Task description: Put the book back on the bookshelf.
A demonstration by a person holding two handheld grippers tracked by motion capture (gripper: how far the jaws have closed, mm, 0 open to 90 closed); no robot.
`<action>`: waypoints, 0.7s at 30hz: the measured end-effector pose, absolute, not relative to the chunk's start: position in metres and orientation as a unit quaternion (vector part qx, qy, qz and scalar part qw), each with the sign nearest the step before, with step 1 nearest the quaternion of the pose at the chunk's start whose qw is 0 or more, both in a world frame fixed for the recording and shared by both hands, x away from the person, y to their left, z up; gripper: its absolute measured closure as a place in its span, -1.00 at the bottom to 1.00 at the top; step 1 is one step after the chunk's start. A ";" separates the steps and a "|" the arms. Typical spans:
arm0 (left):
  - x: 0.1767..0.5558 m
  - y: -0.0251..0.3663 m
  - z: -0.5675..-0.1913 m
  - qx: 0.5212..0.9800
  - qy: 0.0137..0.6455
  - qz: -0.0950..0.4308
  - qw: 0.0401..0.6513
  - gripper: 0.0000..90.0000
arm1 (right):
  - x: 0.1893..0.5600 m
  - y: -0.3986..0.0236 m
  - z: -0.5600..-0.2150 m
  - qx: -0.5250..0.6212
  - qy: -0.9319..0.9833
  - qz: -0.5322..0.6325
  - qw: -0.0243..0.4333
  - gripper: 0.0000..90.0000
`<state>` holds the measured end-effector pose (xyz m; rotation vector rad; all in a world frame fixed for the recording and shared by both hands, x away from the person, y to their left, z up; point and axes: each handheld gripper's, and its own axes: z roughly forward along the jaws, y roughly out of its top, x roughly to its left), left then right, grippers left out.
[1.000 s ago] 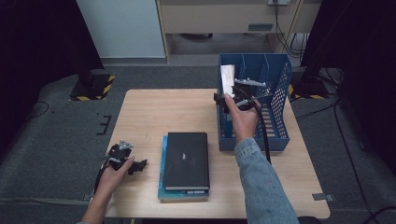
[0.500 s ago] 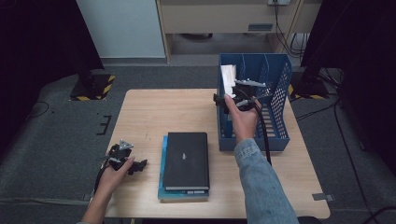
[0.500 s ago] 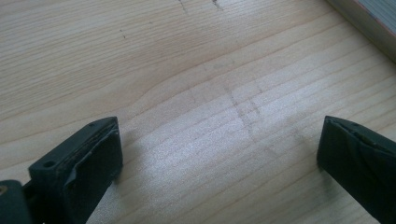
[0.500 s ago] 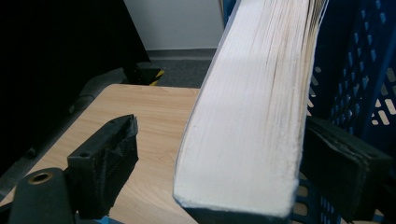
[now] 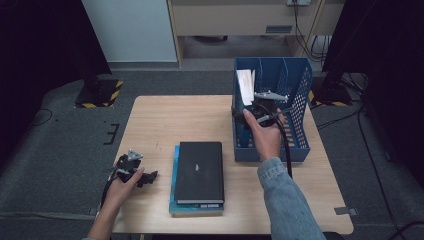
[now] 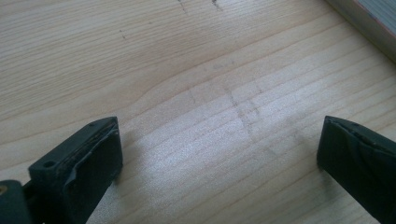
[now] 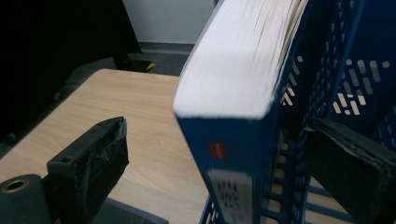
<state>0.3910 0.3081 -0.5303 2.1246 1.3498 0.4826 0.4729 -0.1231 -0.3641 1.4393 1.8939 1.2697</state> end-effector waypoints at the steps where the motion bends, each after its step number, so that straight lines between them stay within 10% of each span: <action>1: 0.391 0.308 -0.530 0.794 0.505 0.181 0.285 -1.00 | 0.470 -0.123 -0.364 0.518 0.688 0.456 0.223 -0.85; 21: 0.386 0.309 -0.528 0.793 0.500 0.169 0.304 -0.94 | 0.400 -0.130 -0.392 0.462 0.760 0.408 0.207 -0.56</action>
